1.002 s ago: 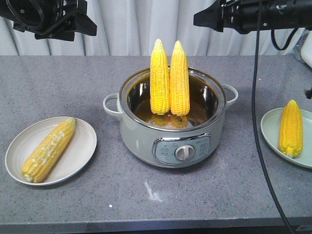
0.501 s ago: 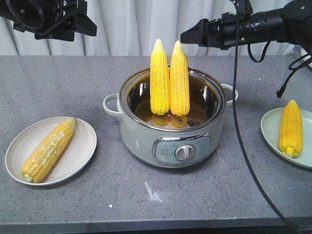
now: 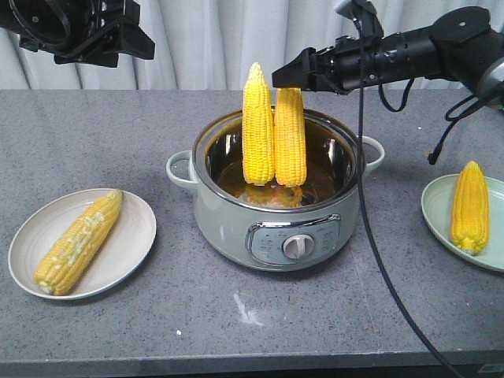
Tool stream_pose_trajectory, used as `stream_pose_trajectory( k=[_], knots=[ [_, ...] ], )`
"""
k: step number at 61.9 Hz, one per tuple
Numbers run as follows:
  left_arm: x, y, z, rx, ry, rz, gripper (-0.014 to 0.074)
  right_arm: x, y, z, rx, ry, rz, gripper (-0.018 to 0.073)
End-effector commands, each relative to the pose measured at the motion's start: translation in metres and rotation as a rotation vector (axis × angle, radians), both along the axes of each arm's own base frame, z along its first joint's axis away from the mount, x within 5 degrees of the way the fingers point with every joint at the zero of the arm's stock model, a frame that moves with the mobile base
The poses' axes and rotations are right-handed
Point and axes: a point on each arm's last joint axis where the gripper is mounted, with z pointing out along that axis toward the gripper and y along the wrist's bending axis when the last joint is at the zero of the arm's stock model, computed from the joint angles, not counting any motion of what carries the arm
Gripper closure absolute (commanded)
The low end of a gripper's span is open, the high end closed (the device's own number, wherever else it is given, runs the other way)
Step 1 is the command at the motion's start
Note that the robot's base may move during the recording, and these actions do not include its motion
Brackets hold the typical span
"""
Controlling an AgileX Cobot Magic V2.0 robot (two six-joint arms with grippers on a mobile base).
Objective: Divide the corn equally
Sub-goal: 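Grasp the cob with the right gripper and lift it out of the pot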
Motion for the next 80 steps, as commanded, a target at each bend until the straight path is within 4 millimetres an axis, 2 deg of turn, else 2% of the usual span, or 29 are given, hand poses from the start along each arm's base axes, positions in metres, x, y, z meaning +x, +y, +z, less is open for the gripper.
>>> stream_pose_trajectory(
  k=[1, 11, 19, 26, 39, 46, 80],
  knots=[
    [-0.015, 0.000, 0.032, -0.050, -0.110, 0.005, 0.0150, -0.010, 0.003, 0.040, 0.040, -0.114, -0.014, 0.0003],
    [-0.015, 0.000, 0.031, -0.048, -0.105, 0.002, 0.0150, -0.011, 0.007, 0.037, 0.004, -0.104, -0.010, 0.0010],
    [-0.016, 0.000, 0.031, -0.048, -0.102, 0.001, 0.0150, -0.011, 0.006, 0.035, -0.024, -0.087, -0.018, 0.0077],
    [-0.016, 0.000, 0.031, -0.047, -0.101, 0.000, 0.0150, -0.012, 0.006, 0.034, -0.022, -0.072, -0.017, 0.0193],
    [-0.016, 0.000, 0.031, -0.047, -0.099, -0.001, 0.0150, -0.013, 0.006, 0.034, -0.022, -0.067, -0.006, 0.0476],
    [-0.016, 0.000, 0.031, -0.046, -0.096, -0.002, 0.0150, -0.015, 0.006, 0.040, -0.013, -0.080, -0.008, 0.0574],
    [-0.019, -0.001, 0.028, -0.038, -0.065, -0.019, 0.0150, -0.029, -0.004, 0.094, 0.013, -0.267, -0.143, 0.0564]
  ],
)
